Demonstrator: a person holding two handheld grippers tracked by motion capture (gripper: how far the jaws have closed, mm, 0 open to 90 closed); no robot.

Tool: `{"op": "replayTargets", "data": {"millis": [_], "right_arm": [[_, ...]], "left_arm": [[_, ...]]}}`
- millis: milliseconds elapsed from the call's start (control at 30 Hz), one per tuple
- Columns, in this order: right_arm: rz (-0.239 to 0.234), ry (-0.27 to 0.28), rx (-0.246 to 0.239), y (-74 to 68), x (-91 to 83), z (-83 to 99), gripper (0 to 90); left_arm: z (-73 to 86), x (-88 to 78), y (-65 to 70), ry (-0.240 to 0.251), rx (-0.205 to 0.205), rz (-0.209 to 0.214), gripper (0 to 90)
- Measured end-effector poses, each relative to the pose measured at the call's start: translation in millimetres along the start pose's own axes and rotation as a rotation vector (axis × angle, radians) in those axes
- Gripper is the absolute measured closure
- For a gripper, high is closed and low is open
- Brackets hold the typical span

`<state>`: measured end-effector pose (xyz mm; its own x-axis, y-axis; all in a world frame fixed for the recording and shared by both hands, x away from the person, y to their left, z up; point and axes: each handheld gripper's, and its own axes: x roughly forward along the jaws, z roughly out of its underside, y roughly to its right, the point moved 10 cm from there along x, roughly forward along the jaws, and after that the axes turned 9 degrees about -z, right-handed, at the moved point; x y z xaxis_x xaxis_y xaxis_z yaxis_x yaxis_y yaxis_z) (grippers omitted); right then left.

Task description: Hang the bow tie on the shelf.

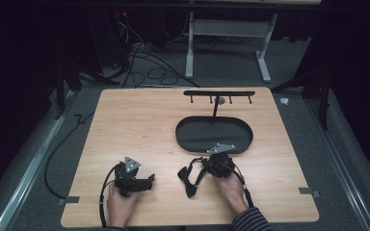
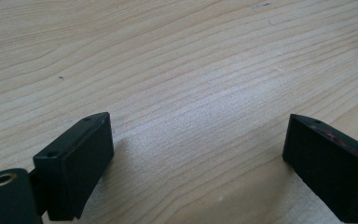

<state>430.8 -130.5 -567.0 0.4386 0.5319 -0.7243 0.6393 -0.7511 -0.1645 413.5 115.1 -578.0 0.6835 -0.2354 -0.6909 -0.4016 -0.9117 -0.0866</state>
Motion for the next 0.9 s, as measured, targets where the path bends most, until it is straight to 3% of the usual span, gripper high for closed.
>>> {"op": "replayTargets", "data": {"millis": [367,567,733,800,900], "right_arm": [[-0.027,0.079,0.012,6.3,-40.0,-1.7,88.5],[-0.105,0.12,0.015,4.8,-61.1,-5.7,88.5],[-0.115,0.143,0.007,5.0,-74.7,-11.2,88.4],[-0.168,0.16,0.055,5.2,-83.1,-15.8,88.4],[-0.177,0.181,0.061,7.7,-87.8,-19.5,88.4]], "left_arm": [[-0.1,-0.1,-0.2,0.001,-0.001,-0.001,9.4],[-0.1,-0.1,-0.3,0.001,-0.001,-0.001,9.5],[-0.1,-0.1,-0.2,0.001,-0.001,-0.001,9.5],[-0.1,0.0,-0.3,0.001,-0.001,-0.002,9.5],[-0.2,0.0,-0.4,0.001,0.001,-0.002,9.5]]}}
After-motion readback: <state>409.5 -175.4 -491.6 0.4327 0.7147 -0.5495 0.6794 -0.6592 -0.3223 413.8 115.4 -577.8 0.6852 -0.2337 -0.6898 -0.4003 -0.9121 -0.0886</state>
